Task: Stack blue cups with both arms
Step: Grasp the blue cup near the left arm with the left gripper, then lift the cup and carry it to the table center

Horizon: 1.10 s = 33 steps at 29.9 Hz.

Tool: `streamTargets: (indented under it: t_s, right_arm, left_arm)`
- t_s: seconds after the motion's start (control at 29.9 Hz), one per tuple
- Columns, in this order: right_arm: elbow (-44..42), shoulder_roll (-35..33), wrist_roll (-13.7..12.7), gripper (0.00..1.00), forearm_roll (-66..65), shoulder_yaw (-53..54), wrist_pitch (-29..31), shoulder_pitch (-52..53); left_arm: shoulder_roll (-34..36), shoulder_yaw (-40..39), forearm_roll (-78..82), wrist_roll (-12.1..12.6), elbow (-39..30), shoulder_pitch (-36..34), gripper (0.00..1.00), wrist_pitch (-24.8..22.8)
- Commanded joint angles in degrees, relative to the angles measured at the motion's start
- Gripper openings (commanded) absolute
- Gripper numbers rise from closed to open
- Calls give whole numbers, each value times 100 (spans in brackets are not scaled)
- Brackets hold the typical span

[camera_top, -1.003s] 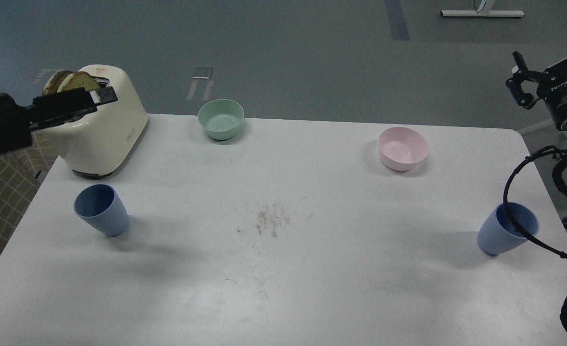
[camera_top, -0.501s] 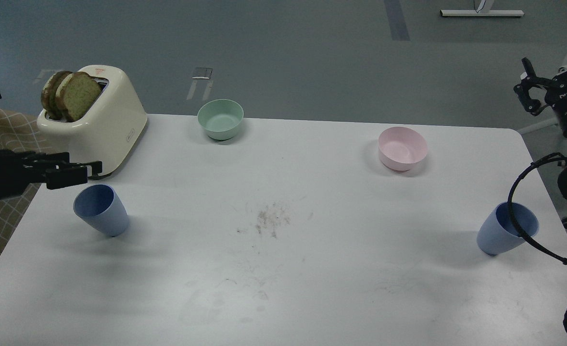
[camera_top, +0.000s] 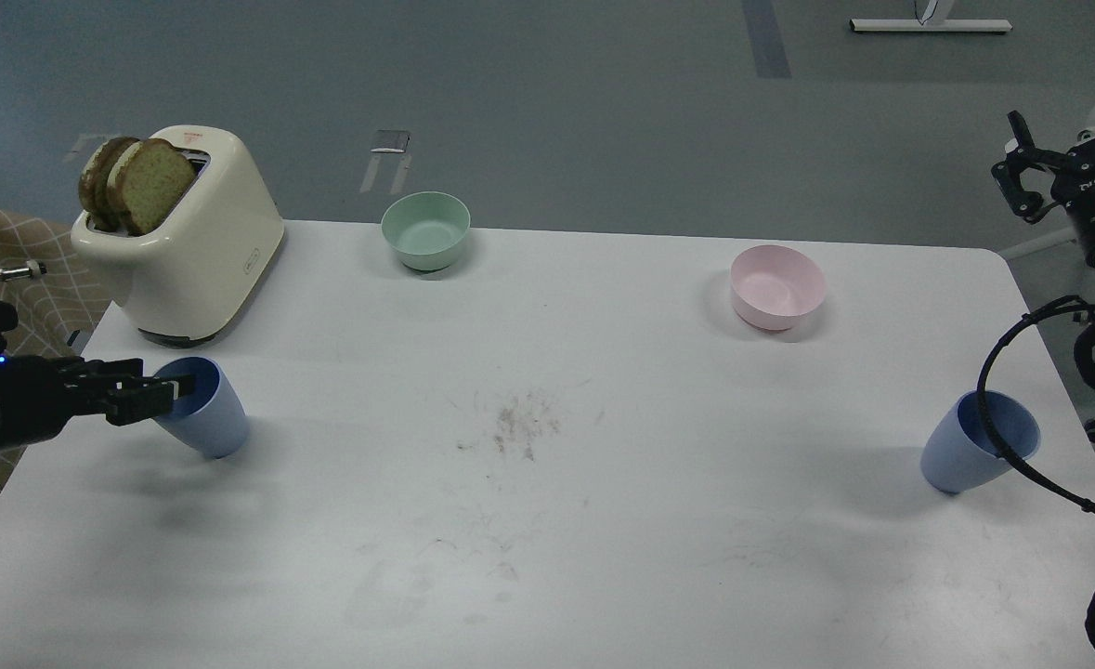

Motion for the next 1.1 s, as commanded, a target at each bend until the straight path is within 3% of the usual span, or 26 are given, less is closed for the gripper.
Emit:
streamTargets:
  t_s: [0.0,0.1,0.13,0.2,0.57,0.77,0.97,1.07]
  right_arm:
    - [-30,0,2,100,14,-1,0,-46]
    - [-30,0,2,100,14,-1,0,-55]
    - [-30,0,2,100,14,-1,0,-63]
    - [-30,0,2,100,14,-1,0,-63]
    - [-39,-9,11,100,23,52,0,-195]
    - [14,-26,11,100,23,236,0,-476]
    - [189,-193,11,100,171,614,0,-1056]
    - [216,-334,3,100,347,614,0,-1127]
  left_arm:
    - [-24,20,-1,1,49,-3,50,40]
    - [-24,20,-9,-8,49,-3,24,40]
    - [-24,20,-9,-8,49,-3,11,40]
    - [-15,20,-9,-17,49,-3,0,31]
    - [-6,3,26,-22,-152,-353,0,-30]
    - [-137,3,526,27,-855,-1610,0,-864]
    - [-1638,29,1430,53,-979,-2779,0,-1617]
    - [-2349,203,1694,62,-970,-3095,0,-1617]
